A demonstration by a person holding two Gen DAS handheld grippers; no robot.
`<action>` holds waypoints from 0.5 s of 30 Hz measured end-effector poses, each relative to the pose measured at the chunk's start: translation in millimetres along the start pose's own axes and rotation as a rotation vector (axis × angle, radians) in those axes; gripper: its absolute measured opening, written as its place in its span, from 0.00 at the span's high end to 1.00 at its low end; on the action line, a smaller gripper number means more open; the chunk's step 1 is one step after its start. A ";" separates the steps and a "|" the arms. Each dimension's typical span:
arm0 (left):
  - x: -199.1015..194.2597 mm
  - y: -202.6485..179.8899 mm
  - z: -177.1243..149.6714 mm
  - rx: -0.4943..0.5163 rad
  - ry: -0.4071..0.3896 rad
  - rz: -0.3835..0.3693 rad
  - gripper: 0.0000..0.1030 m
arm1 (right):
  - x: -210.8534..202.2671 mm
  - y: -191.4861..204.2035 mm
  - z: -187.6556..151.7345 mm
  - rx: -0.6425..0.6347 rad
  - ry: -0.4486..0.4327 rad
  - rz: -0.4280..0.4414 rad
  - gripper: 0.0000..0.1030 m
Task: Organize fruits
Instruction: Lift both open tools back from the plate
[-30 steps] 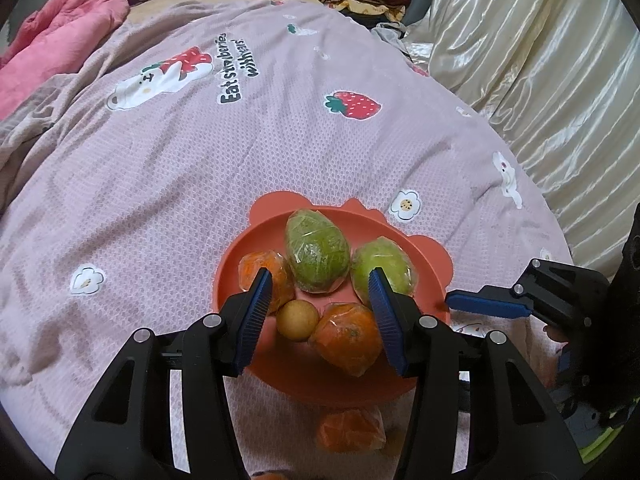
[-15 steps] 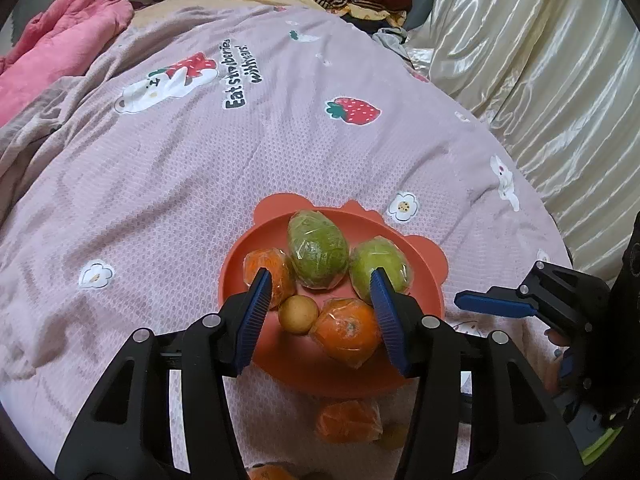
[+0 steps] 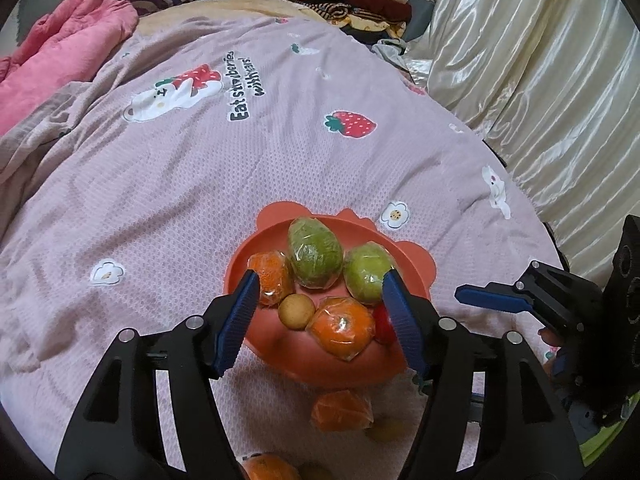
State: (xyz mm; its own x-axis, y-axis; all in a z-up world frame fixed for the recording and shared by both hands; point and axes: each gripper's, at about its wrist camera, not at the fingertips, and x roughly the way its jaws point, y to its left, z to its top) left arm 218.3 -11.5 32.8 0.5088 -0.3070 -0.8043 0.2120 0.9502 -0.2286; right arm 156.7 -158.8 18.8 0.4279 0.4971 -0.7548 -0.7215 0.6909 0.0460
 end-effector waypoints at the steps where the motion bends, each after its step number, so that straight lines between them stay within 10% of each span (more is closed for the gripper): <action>1: -1.2 -0.1 -0.3 -0.001 -0.003 -0.001 0.44 | -0.5 0.6 0.1 -0.001 0.000 0.000 0.35; 15: -18.9 3.4 -3.9 -0.017 -0.041 0.002 0.33 | -10.7 0.4 1.4 0.020 -0.021 -0.028 0.26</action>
State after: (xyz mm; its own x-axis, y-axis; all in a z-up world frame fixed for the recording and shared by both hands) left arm 206.2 -2.2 45.2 0.5432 -0.3068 -0.7815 0.1965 0.9514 -0.2369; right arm 152.5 -163.1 27.9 0.4594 0.4883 -0.7420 -0.6978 0.7152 0.0386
